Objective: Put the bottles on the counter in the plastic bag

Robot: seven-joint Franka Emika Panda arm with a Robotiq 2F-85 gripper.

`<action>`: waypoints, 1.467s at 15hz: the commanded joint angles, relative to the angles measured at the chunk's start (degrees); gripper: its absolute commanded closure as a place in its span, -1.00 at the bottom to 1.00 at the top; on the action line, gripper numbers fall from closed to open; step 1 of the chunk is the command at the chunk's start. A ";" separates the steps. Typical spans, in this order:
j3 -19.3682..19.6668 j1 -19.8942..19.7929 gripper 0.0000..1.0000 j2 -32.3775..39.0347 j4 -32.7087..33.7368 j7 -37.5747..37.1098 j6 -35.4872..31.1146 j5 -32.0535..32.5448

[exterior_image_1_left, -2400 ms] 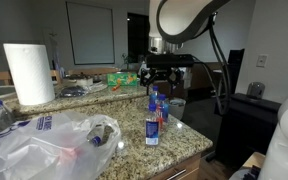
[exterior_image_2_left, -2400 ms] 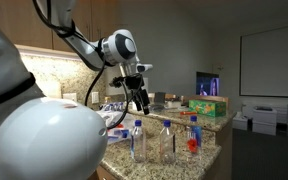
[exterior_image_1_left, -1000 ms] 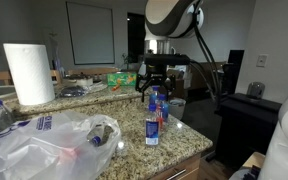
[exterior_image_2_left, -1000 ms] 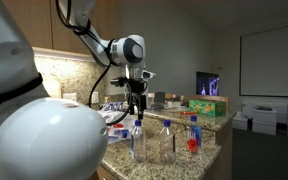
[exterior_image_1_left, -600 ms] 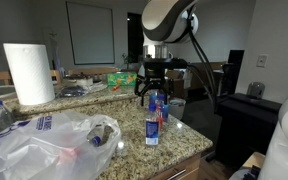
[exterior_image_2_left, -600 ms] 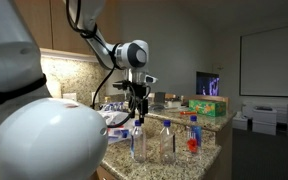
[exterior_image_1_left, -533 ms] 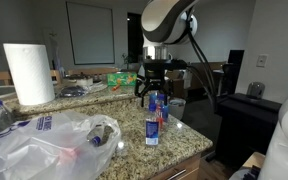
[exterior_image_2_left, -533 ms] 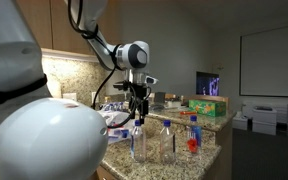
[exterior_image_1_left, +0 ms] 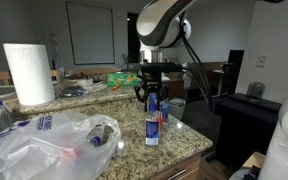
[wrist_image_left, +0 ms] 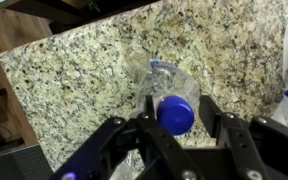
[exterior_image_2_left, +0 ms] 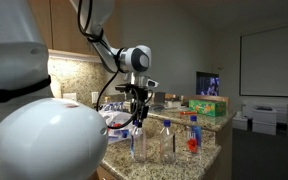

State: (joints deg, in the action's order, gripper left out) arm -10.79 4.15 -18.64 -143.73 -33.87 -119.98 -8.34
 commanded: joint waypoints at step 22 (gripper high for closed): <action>4.09 6.48 0.81 21.82 22.89 42.49 -9.83 -27.53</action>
State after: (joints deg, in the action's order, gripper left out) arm -6.63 9.72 -4.66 -126.95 -0.33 -131.20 -28.33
